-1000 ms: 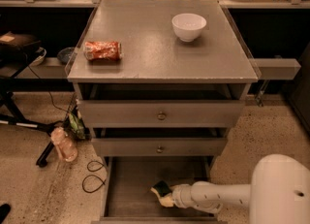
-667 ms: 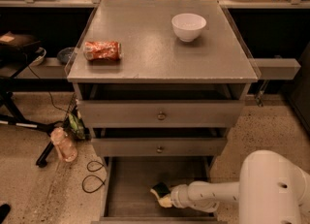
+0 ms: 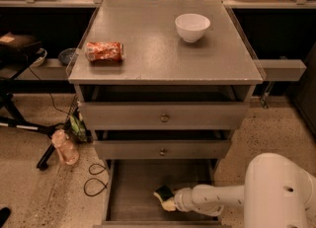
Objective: Place sponge into bottom drawer
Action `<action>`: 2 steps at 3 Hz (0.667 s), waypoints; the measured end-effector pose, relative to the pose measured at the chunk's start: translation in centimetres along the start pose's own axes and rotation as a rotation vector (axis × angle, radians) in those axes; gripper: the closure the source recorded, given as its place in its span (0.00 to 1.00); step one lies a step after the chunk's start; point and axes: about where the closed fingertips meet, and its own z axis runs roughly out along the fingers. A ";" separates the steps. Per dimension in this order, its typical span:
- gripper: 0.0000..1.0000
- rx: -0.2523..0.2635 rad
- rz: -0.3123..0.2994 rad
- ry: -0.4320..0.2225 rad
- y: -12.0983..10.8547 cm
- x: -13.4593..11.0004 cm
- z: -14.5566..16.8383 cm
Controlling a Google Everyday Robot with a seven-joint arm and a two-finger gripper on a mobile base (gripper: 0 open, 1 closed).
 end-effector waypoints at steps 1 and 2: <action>0.35 0.000 0.000 0.000 0.0 0.0 0.0; 0.11 0.000 0.000 0.000 0.0 0.0 0.0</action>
Offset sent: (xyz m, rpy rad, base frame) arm 0.0000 0.0000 0.0000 0.0000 0.0000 0.0000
